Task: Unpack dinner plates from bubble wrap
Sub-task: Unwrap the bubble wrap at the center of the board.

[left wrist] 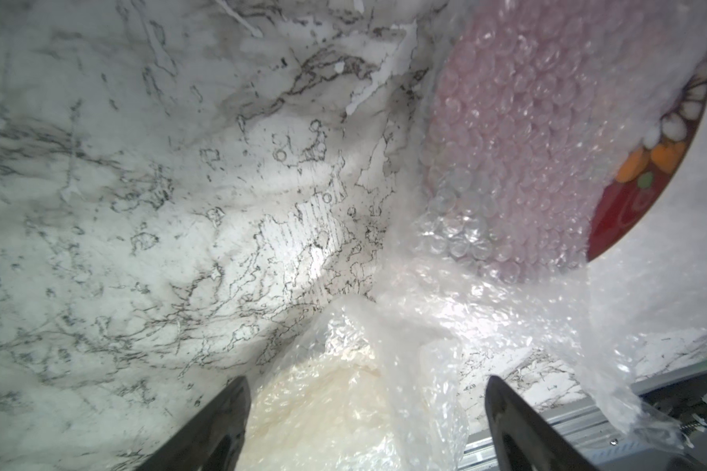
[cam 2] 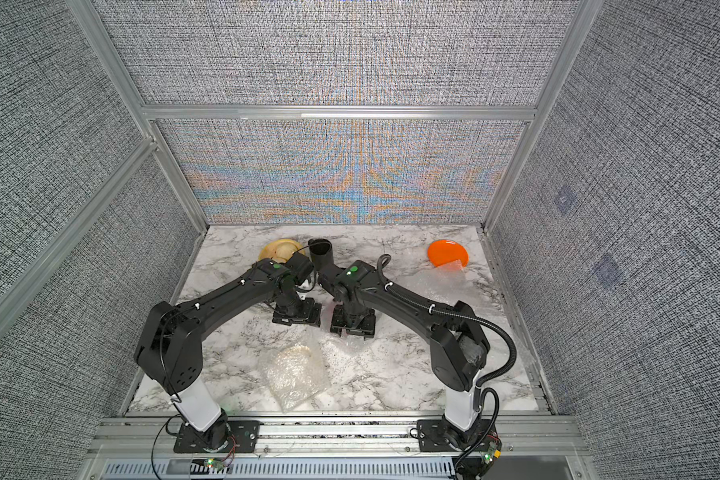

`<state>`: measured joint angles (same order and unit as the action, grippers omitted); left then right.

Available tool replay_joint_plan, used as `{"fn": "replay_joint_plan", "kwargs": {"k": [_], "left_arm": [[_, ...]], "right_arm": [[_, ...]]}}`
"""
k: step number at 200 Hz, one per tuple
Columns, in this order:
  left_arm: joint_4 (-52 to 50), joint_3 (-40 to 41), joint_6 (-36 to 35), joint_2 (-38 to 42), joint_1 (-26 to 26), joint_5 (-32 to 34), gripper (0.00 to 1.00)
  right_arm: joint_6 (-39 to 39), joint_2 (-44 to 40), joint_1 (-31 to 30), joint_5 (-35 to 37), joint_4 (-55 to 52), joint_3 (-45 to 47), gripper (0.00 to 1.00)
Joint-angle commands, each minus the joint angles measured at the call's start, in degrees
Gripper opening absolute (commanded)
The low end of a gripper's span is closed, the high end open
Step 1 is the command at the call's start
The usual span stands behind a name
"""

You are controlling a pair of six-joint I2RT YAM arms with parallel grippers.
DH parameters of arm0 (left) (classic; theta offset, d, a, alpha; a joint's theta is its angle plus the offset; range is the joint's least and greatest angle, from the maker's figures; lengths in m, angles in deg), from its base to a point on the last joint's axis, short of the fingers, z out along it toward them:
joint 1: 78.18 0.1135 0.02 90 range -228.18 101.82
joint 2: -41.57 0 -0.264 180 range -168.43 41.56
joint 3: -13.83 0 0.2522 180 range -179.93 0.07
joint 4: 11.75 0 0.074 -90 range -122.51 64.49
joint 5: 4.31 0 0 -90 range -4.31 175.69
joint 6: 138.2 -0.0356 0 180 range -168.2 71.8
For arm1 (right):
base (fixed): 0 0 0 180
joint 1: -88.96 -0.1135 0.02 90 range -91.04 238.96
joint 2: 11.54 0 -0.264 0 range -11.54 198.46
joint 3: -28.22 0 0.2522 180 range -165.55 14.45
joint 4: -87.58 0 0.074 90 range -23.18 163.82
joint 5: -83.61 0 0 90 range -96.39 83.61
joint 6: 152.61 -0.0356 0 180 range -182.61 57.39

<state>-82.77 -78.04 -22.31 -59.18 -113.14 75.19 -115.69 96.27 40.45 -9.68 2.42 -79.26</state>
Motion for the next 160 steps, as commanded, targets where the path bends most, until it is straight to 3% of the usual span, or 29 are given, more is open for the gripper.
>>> {"fn": "replay_joint_plan", "kwargs": {"k": [1,33,70,89,124,160], "left_arm": [[-1.5,-1.4,-1.3,-1.4,0.1,0.1,0.89],[-2.0,-4.8,-2.6,-5.9,0.1,0.6,0.88],[-0.8,-7.2,-3.1,-10.7,0.1,-1.2,0.85],[-0.6,-7.9,-3.3,-12.5,0.1,-1.6,0.81],[0.2,-7.2,-3.4,-14.8,0.1,-2.5,0.67],[0.2,-7.4,-3.5,-17.1,0.1,-2.7,0.56]], "right_arm": [[2.1,2.2,-0.1,1.8,-2.5,-1.0,0.70],[1.3,3.9,-0.1,1.8,0.6,0.3,0.67],[0.6,4.8,0.3,-0.6,6.5,4.4,0.56],[0.1,3.5,0.4,-0.9,9.0,7.3,0.44],[-1.4,-3.3,0.4,-0.9,13.4,16.0,0.04],[-6.8,-10.6,0.3,-2.7,21.6,27.8,0.00]]}}
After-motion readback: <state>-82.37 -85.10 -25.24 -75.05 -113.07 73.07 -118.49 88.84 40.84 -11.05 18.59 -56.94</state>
